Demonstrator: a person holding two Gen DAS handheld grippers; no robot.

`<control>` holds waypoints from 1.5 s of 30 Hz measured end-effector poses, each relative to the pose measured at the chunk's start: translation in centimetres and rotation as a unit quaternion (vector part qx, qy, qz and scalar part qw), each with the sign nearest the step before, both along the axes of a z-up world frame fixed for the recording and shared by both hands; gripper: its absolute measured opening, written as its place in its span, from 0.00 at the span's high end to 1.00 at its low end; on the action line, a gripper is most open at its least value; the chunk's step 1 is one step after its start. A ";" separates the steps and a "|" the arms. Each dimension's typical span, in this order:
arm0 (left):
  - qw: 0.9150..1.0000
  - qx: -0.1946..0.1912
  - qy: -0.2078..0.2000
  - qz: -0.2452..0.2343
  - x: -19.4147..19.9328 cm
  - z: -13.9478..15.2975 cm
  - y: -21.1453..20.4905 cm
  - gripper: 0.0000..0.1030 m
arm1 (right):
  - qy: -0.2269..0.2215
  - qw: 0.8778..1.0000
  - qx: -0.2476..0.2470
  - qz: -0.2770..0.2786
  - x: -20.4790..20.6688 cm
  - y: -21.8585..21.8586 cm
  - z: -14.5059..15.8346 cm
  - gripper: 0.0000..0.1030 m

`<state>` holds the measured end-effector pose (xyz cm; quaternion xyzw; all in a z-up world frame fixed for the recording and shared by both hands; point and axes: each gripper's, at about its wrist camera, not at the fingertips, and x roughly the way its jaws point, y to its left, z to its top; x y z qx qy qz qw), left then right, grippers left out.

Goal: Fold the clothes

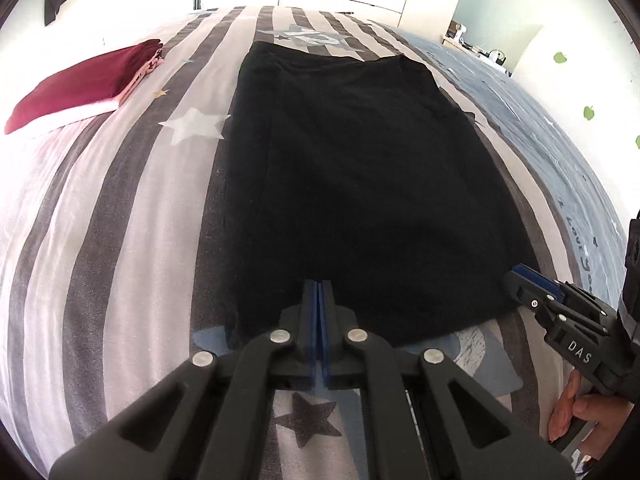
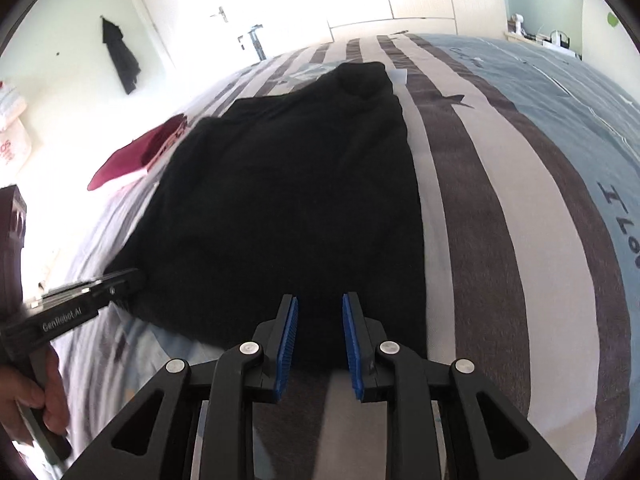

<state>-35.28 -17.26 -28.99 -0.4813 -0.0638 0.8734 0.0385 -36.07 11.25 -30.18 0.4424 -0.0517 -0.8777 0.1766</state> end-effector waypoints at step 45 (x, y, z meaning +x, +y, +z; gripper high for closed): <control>0.998 0.024 0.042 0.040 -14.0 -0.1 -3.7 0.98 | 0.020 0.999 0.000 -0.027 -14.3 -2.7 2.6 0.81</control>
